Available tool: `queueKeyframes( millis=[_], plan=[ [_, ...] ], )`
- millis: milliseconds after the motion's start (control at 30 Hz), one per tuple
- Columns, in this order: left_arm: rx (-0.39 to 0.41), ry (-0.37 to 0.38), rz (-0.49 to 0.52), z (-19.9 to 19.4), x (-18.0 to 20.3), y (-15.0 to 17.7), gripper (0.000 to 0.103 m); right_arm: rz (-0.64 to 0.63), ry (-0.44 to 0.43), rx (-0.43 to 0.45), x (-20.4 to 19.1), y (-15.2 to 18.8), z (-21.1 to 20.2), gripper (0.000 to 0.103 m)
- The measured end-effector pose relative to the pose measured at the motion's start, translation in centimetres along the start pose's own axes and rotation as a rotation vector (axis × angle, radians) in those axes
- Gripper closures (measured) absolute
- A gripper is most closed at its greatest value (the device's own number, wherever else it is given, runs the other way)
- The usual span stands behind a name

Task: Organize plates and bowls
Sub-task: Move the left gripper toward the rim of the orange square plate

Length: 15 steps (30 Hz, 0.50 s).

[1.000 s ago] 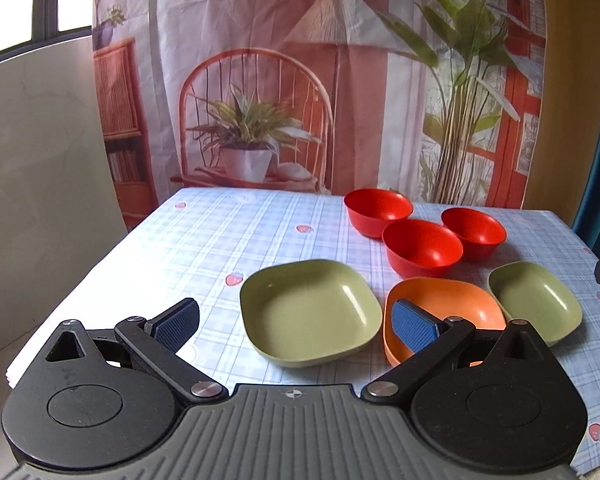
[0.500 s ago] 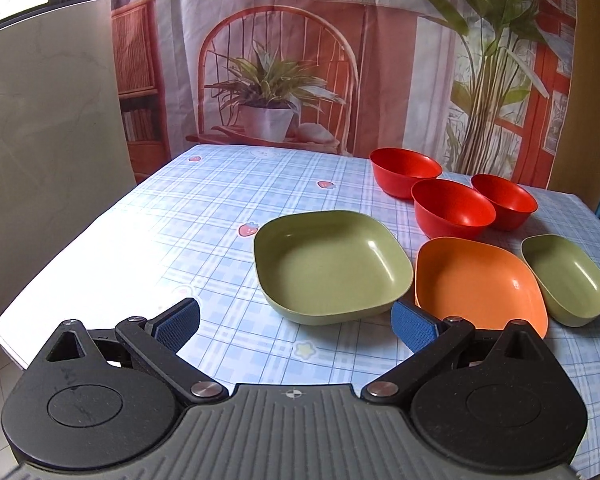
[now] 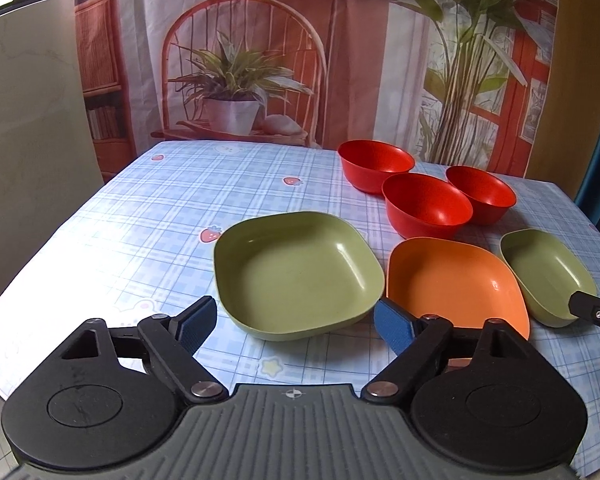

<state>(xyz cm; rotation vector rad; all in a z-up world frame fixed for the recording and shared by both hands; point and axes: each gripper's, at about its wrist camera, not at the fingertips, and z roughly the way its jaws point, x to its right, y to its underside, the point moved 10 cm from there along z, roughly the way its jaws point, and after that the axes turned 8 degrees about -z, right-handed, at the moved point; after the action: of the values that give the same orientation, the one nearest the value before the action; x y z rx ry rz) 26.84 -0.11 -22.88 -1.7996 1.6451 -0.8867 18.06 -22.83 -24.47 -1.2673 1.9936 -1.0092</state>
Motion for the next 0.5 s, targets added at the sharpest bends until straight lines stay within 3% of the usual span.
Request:
queueKeyframes(
  millis=[233,500],
  plan=[
    [-0.024,0.025,0.040,0.7,1.5,1.7,0.034,0.003,-0.023,-0.020,-0.1,1.2,0.3,0.026],
    [-0.038,-0.001,0.027,0.4,0.9,2.6,0.034,0.037,-0.021,-0.037,0.7,2.0,0.4,0.028]
  ],
)
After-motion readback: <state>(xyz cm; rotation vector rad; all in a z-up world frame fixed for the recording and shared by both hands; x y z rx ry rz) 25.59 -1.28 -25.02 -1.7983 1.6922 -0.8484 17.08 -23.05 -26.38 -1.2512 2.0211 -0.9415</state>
